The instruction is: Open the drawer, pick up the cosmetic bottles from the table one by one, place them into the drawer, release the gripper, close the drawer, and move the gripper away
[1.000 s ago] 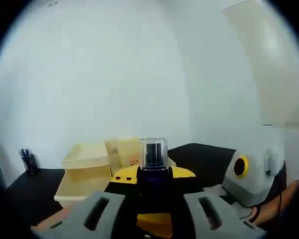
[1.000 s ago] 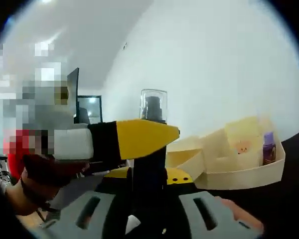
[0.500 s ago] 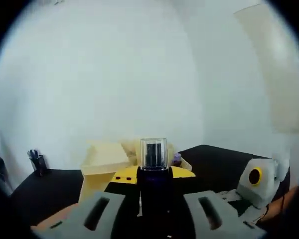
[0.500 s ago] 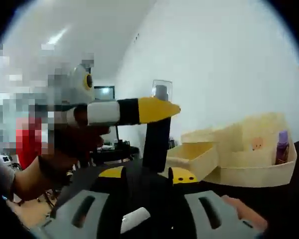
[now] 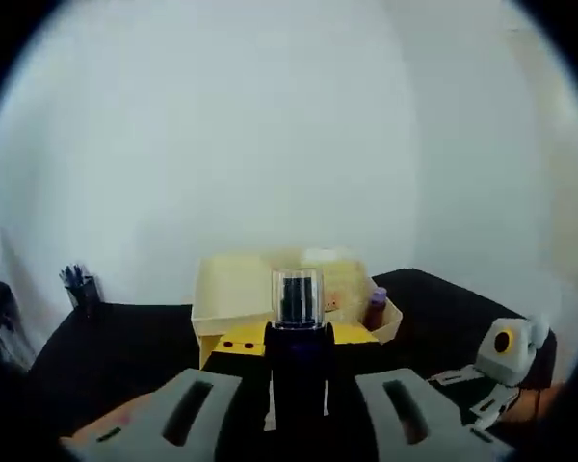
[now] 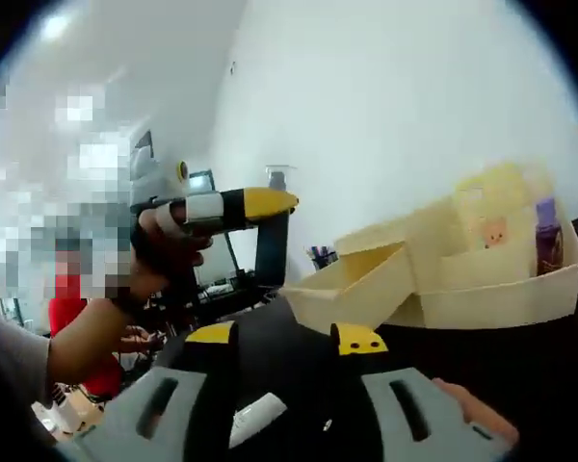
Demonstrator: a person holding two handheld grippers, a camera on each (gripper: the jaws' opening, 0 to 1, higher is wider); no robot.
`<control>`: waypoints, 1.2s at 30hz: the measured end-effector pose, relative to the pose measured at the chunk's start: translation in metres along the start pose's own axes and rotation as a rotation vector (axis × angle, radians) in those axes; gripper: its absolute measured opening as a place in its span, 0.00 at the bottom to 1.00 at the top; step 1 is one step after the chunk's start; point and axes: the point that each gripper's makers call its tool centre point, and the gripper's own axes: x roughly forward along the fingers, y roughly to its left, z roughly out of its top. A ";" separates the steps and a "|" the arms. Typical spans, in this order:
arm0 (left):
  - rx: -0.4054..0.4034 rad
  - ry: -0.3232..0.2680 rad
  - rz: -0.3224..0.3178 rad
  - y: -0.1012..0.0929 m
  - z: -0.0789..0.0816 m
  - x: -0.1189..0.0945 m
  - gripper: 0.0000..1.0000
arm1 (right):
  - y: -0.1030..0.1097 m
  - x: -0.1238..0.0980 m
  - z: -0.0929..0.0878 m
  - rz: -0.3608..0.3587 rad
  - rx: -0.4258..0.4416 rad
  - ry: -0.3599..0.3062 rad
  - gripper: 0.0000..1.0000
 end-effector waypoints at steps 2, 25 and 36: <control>-0.053 0.032 -0.024 -0.002 -0.004 0.001 0.17 | -0.003 -0.002 0.003 -0.006 0.014 -0.016 0.34; 0.041 0.532 -0.032 -0.005 -0.044 0.018 0.17 | -0.012 -0.005 0.018 -0.028 0.029 -0.053 0.34; 0.084 0.830 -0.045 -0.019 -0.061 0.006 0.17 | -0.015 -0.004 0.019 -0.034 0.035 -0.053 0.34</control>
